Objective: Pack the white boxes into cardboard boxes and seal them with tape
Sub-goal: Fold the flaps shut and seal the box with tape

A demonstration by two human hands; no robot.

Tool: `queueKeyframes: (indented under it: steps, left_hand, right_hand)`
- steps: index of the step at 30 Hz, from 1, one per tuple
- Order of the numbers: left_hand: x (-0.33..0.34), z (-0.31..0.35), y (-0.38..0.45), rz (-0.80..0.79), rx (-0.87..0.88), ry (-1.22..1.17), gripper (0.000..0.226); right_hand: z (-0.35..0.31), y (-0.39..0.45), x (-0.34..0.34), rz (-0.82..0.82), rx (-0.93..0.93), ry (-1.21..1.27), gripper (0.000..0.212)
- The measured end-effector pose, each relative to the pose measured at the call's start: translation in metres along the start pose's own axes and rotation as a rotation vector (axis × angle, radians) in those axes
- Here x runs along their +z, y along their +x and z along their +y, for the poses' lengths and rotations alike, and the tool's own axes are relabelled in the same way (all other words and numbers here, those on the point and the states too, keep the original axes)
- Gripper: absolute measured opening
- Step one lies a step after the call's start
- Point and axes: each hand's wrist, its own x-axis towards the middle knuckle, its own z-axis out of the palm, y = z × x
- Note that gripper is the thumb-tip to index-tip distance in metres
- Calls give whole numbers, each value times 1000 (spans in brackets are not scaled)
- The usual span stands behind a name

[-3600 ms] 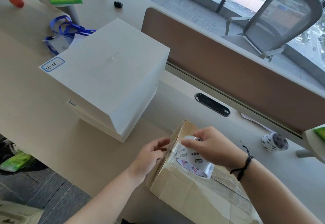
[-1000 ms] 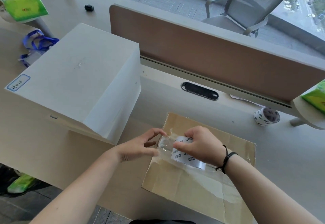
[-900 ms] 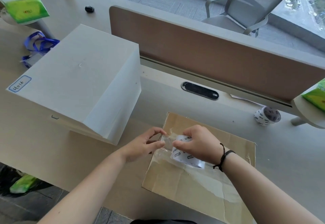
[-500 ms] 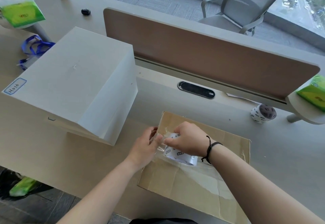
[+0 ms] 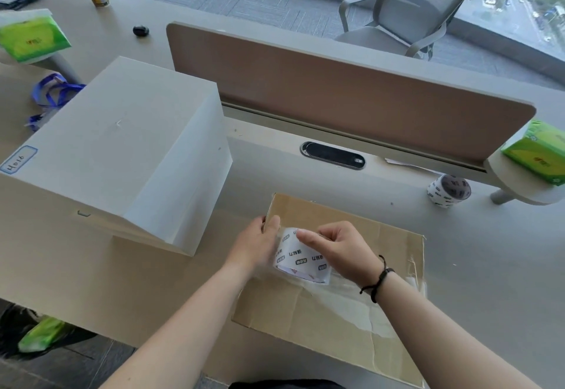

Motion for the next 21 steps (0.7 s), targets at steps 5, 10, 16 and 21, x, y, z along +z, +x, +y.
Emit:
queueKeyframes:
  steps: [5,10,16,21]
  left_hand:
    - [4,5,10,10,-15,193,55]
    - [2,-1,17,-21,10,225,50]
    - [-1,-5,20,-49,42,215,53]
    - [1,-5,21,-24,46,200,54]
  right_hand:
    - [-3,3,5,26,31,-35,58]
    - [-1,-1,4,29,46,-82,60]
    - [15,-18,-26,110,66,-251,61]
    - [18,-16,-29,68,45,-206,65]
